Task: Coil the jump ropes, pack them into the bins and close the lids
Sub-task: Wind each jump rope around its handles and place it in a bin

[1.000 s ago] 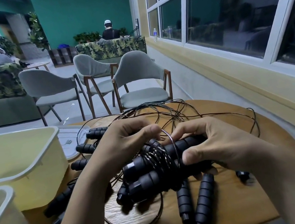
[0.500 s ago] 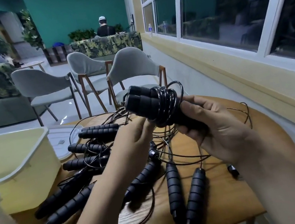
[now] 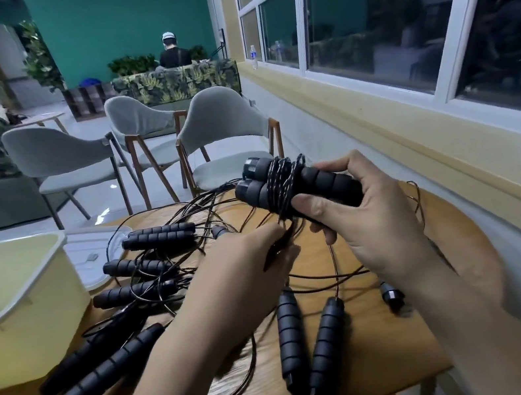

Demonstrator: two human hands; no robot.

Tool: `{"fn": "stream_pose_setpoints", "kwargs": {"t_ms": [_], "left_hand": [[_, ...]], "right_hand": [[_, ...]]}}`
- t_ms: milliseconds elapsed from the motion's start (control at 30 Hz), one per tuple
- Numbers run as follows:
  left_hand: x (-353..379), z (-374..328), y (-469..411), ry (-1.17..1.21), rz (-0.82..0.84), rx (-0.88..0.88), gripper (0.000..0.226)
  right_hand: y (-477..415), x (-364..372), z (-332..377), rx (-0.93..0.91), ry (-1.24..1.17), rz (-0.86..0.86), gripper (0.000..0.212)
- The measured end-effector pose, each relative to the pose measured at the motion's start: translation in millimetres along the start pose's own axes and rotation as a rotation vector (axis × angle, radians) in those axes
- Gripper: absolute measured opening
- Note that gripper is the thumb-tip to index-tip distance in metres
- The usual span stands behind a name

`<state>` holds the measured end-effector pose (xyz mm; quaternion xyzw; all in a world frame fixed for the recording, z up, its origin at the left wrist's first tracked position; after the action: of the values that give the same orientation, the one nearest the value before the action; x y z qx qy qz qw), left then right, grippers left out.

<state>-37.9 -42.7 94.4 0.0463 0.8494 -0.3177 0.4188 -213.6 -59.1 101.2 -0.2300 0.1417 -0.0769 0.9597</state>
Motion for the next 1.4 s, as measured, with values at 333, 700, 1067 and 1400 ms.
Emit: {"fn": "stream_pose_setpoints", "kwargs": {"t_ms": [333,700,1067,1400], "left_hand": [[-20,5,0,0.08,-0.06,0.113,0.026],[-47,27,-1,0.457,-0.104,0.053,0.026],[-8,65,0,0.949,0.012,-0.124,0.036],[5,60,4,0.83,-0.2,-0.242,0.016]], "right_hand": [[7,21,-15,0.059,0.366,0.204,0.035],[27,50,4,0.094,0.097,0.589,0.018],[38,59,7,0.2,-0.295,0.712,0.032],[14,50,-12,0.254,-0.593,0.317,0.032]]}}
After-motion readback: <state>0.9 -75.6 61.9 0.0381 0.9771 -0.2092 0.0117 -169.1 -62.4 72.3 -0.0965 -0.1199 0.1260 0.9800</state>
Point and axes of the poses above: each hand's wrist, its own y-axis away from the middle knuckle, its own x-axis out of the palm, z = x × y, the point moved 10 cm from there along -y, towards the middle knuckle, and after that the axes turned 6 degrees about y, right-handed, at the moved point
